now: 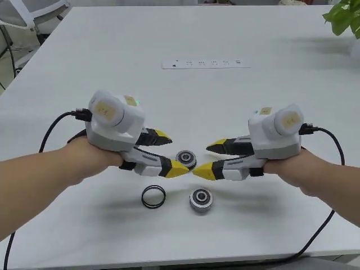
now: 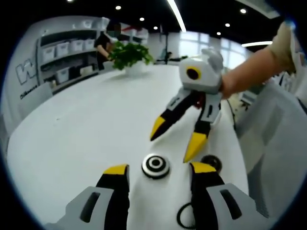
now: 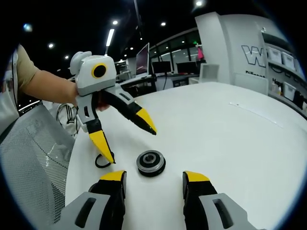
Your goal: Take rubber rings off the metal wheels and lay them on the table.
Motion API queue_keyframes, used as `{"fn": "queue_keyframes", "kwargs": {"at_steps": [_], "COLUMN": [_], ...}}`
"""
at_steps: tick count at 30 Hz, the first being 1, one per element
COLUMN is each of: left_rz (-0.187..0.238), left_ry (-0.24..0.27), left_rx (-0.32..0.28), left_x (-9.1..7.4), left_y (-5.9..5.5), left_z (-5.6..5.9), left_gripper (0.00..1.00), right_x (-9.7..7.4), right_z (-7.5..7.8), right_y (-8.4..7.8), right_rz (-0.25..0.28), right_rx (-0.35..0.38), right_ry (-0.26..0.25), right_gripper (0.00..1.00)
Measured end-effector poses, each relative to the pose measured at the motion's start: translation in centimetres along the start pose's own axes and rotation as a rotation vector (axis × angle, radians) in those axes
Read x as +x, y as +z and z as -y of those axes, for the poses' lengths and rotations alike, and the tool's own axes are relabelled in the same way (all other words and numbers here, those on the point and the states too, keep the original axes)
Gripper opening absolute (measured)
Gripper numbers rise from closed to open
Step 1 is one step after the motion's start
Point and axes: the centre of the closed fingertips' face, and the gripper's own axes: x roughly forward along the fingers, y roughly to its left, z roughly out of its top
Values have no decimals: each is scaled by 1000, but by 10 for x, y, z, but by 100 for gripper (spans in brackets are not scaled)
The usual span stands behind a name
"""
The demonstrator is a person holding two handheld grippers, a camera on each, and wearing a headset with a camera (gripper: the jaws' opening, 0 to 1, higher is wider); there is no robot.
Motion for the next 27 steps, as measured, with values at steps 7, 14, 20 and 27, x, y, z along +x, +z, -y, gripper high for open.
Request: {"fn": "queue_keyframes", "kwargs": {"at_steps": [7, 14, 20, 27], "left_rz": [-4, 0, -6, -12], "left_ry": [-8, -14, -22, -15], "left_rx": [-4, -15, -16, -23], "left_x": [5, 9, 13, 18], "left_y": [-1, 0, -1, -2], "left_z": [1, 1, 3, 0], "left_gripper": [42, 37, 32, 25], "right_x": [5, 5, 6, 6], "right_z": [-4, -3, -3, -3], "right_y": [-1, -1, -3, -3], "right_rz": [-2, 0, -2, 0], "right_rx": [-4, 6, 7, 8], "right_ry": [14, 15, 16, 17], "right_gripper": [43, 43, 42, 42]}}
